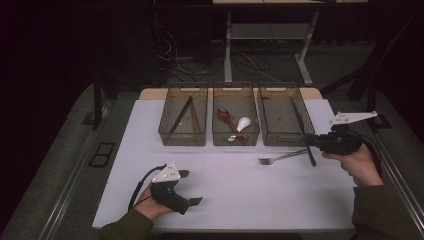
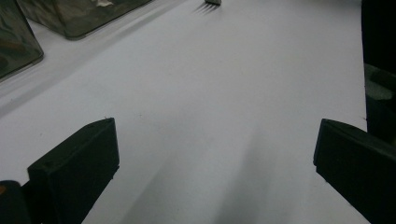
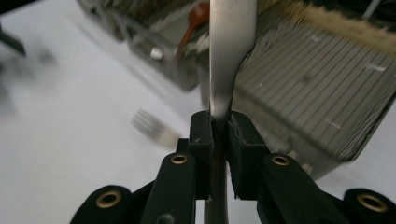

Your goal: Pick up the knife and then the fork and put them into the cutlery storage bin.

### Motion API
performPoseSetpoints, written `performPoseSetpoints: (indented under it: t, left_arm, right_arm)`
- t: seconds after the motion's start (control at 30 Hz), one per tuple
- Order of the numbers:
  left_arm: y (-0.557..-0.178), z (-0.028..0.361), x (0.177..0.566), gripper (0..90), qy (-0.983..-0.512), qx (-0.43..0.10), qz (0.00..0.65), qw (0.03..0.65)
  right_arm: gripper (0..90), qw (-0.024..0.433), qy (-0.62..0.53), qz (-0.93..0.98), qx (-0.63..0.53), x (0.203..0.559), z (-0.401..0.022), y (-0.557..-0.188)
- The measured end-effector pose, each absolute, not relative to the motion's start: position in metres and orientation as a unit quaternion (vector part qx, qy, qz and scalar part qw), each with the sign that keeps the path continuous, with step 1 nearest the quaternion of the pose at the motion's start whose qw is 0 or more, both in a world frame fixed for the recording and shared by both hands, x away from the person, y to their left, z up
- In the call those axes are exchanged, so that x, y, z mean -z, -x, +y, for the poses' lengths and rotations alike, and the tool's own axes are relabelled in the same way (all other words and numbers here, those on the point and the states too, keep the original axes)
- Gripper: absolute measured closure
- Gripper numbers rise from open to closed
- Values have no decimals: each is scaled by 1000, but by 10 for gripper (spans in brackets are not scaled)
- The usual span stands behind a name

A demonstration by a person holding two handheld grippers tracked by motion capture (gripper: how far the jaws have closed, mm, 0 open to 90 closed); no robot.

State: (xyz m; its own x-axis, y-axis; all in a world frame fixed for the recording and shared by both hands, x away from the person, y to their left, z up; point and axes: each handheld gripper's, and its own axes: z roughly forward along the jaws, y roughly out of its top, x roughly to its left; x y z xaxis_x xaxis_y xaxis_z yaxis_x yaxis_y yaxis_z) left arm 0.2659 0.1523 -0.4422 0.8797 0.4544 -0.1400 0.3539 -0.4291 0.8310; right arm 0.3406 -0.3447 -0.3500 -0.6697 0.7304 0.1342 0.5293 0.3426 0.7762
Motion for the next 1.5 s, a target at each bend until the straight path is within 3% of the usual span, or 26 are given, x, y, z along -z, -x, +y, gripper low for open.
performPoseSetpoints:
  t: [0.47,0.83,1.5]
  left_arm:
    - [-266,154,441,0,-844,-53,238,478]
    - [-266,154,442,0,-844,-52,235,480]
    - [-266,159,441,0,-848,-60,233,472]
  right_arm:
    - [801,176,-414,781,-433,299,-328,-418]
    - [801,145,-474,791,-359,340,-328,-468]
    - [797,99,-508,818,-250,385,-315,-481]
